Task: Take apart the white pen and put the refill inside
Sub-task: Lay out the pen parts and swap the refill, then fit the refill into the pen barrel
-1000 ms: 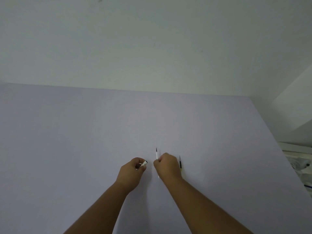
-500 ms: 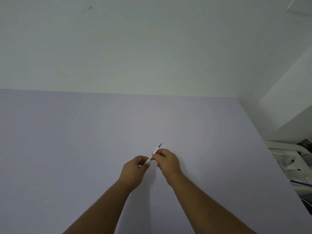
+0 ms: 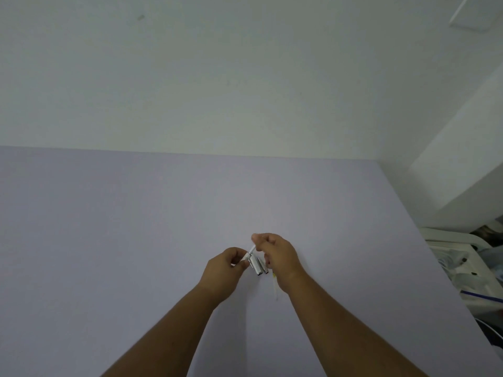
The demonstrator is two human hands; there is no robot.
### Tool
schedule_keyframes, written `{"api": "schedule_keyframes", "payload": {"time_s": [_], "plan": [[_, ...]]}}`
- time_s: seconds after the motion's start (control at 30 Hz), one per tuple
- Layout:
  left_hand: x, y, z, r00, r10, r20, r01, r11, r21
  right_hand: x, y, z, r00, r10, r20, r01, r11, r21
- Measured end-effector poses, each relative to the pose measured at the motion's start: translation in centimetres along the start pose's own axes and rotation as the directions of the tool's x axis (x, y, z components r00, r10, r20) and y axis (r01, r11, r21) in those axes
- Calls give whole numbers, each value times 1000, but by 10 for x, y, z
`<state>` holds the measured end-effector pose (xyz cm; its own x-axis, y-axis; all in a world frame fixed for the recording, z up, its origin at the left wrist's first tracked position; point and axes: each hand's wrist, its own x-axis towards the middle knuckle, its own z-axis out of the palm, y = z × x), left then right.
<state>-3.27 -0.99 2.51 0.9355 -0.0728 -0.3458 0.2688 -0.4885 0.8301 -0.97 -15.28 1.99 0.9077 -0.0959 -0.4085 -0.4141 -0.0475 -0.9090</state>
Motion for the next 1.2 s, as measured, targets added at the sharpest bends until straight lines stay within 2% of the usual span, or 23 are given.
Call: {"api": "schedule_keyframes", "payload": {"time_s": [0.07, 0.1, 0.13, 0.2, 0.27, 0.37, 0.5, 0.57, 0.63, 0.7, 0.77, 0.8, 0.87, 0.97, 1.03, 1.2], "plan": [[0, -2, -1, 1000, -21, 13, 21, 997, -68, 6, 0, -5, 996, 34, -87, -35, 999, -9], [0, -3, -2, 999, -28, 25, 30, 995, -97, 9, 1, -7, 990, 24, -137, -37, 995, -92], [-1, -5, -3, 999, -30, 38, 34, 993, -117, 12, 4, -11, 986, -8, -164, -33, 969, -246], [-3, -8, -4, 998, -35, 53, 42, 990, -131, 16, 12, -14, 991, -45, -123, -39, 793, -608], [-4, -11, -6, 998, -46, 52, 52, 990, -133, 19, 19, -12, 997, -26, -76, -45, 597, -801], [-5, -15, -9, 997, -65, 42, 70, 990, -126, 24, 26, -6, 998, -8, -62, -53, 429, -902], [-4, -20, -13, 996, -80, 34, 83, 991, -108, 29, 35, -2, 997, -24, -77, -61, 389, -919], [-5, -21, -13, 996, -82, 35, 85, 990, -110, 29, 37, -2, 996, -21, -90, -74, 404, -912], [-6, -21, -13, 996, -82, 42, 86, 991, -107, 27, 34, -2, 991, -45, -123, -86, 486, -870], [-6, -21, -12, 996, -81, 46, 85, 991, -103, 26, 27, -3, 982, -72, -175, -75, 698, -712], [-6, -19, -12, 995, -80, 53, 85, 992, -93, 24, 15, -2, 979, -50, -199, -36, 912, -408], [-7, -18, -12, 995, -80, 56, 85, 993, -85, 22, 9, -1, 981, -23, -193, -25, 970, -242], [-7, -14, -11, 995, -76, 60, 80, 994, -74, 19, -3, -1, 987, 23, -159, -21, 1000, 12], [-8, -9, -9, 997, -62, 55, 65, 996, -58, 13, -15, 0, 993, 40, -115, -13, 974, 228], [-10, -6, -9, 997, -57, 51, 60, 997, -54, 10, -18, -1, 995, 34, -96, -9, 967, 253], [-12, -1, -7, 998, -46, 42, 49, 996, -71, 2, -18, -3, 998, 18, -64, -8, 989, 149]]}}
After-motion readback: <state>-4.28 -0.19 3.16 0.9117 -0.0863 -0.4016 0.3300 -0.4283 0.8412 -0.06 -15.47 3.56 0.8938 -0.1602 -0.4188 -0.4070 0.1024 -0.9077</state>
